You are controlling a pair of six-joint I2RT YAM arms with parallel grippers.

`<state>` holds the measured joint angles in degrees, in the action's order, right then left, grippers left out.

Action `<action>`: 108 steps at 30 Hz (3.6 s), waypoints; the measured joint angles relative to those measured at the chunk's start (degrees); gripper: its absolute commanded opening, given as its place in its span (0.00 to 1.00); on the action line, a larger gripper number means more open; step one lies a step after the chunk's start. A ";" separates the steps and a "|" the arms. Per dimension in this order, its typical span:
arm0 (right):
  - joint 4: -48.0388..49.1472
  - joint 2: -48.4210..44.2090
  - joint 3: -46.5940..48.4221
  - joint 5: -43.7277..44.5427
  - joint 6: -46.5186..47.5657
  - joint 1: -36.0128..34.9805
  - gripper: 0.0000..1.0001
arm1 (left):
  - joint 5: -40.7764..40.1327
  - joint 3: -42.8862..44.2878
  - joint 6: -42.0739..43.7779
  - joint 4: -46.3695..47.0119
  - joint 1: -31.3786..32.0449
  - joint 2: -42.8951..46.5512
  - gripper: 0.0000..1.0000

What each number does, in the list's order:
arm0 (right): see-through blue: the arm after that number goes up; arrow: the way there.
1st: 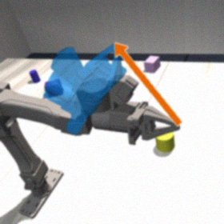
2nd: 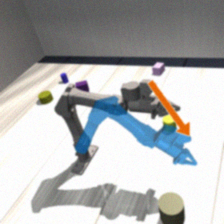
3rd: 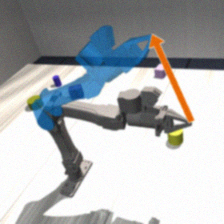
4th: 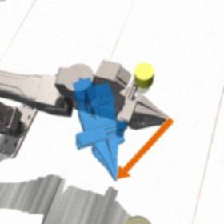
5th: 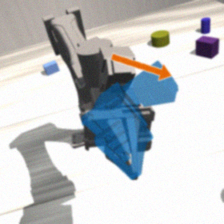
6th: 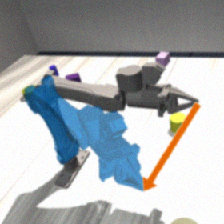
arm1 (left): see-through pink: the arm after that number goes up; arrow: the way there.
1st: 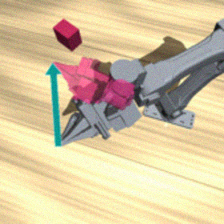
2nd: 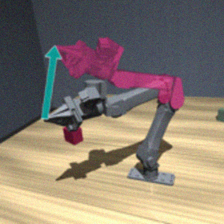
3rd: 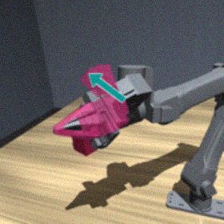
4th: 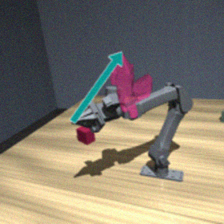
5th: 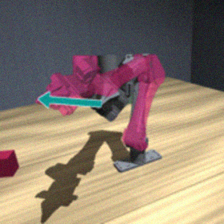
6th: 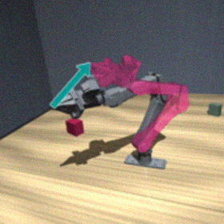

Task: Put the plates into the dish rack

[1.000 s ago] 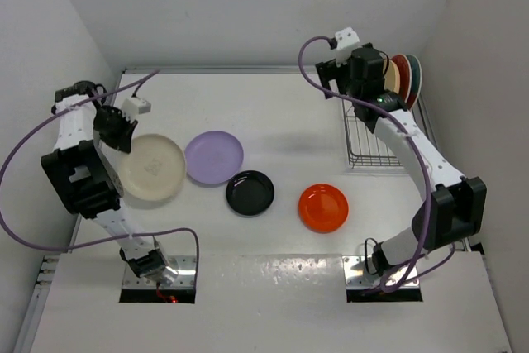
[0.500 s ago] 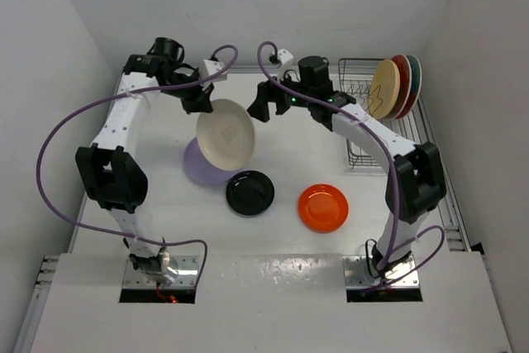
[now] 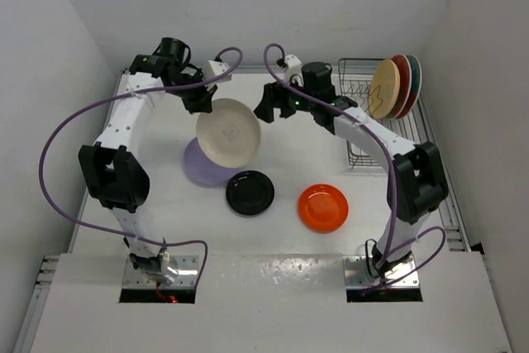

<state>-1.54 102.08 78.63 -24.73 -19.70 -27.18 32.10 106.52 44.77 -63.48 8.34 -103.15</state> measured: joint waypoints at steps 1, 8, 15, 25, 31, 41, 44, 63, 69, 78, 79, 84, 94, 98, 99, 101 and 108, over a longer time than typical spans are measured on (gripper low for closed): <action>-0.11 -0.90 -0.15 0.66 0.07 0.50 0.87 | -0.57 -0.02 -0.11 0.28 0.00 -0.04 0.00; 2.47 -8.87 -1.57 0.68 2.40 -0.35 0.90 | -3.37 -0.09 -0.72 2.54 0.96 -0.09 0.00; 3.32 -4.92 -2.32 -2.82 1.46 -4.15 0.85 | -3.48 -0.09 -1.38 2.91 2.45 -0.09 0.00; 0.61 1.01 -1.95 -2.16 -1.25 -3.78 0.00 | -1.22 -0.09 -3.32 3.34 2.47 0.11 0.40; 1.05 -2.62 -2.27 5.33 -0.90 -1.79 0.00 | -5.92 -0.07 -9.97 7.19 1.81 0.11 1.00; 0.96 -10.75 1.77 36.33 9.33 17.18 0.00 | -20.26 -1.27 -19.82 15.98 -4.26 0.17 1.00; 1.81 -8.87 3.32 45.70 14.88 21.86 0.00 | -21.73 -5.22 -19.96 16.92 -4.15 0.07 0.96; 12.15 4.83 -0.59 58.60 28.00 25.55 0.00 | -25.92 -15.78 -19.76 16.63 -3.98 -8.28 0.93; 13.09 4.83 -3.26 57.24 27.78 25.46 0.00 | -25.73 -17.92 -19.50 16.28 -4.83 -9.81 0.93; 4.39 8.35 0.28 51.39 21.99 26.73 0.65 | -23.63 -17.94 -19.41 16.48 -6.95 -14.69 0.82; 3.41 8.37 0.33 50.49 21.59 26.73 0.68 | -22.97 -17.94 -19.34 16.48 -6.95 -15.43 0.74; 1.46 7.72 0.44 47.98 20.90 26.47 0.82 | -19.23 -17.75 -19.21 16.22 -7.10 -16.83 0.41; -2.82 -4.31 0.44 44.72 20.13 25.70 1.00 | -11.39 -11.21 -19.30 7.56 -8.55 -18.34 0.00; -2.80 -11.85 0.11 41.24 19.21 23.89 1.00 | -11.37 -6.40 -18.73 6.43 -8.55 -17.66 0.00; -2.80 -13.51 -0.26 39.76 18.82 23.21 1.00 | -11.47 -4.79 -18.53 6.47 -8.46 -17.20 0.00; -2.80 -16.57 -1.07 34.21 17.38 21.64 1.00 | -11.21 -1.92 -18.40 6.99 -8.15 -15.50 0.00; -3.69 -14.14 -1.95 10.21 10.91 11.61 1.00 | -7.56 2.89 -16.98 7.89 -2.62 -4.33 0.00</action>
<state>-5.23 87.94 76.69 -14.52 -8.80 -15.57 24.53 109.40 27.79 -55.59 5.72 -107.48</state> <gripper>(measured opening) 0.995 0.031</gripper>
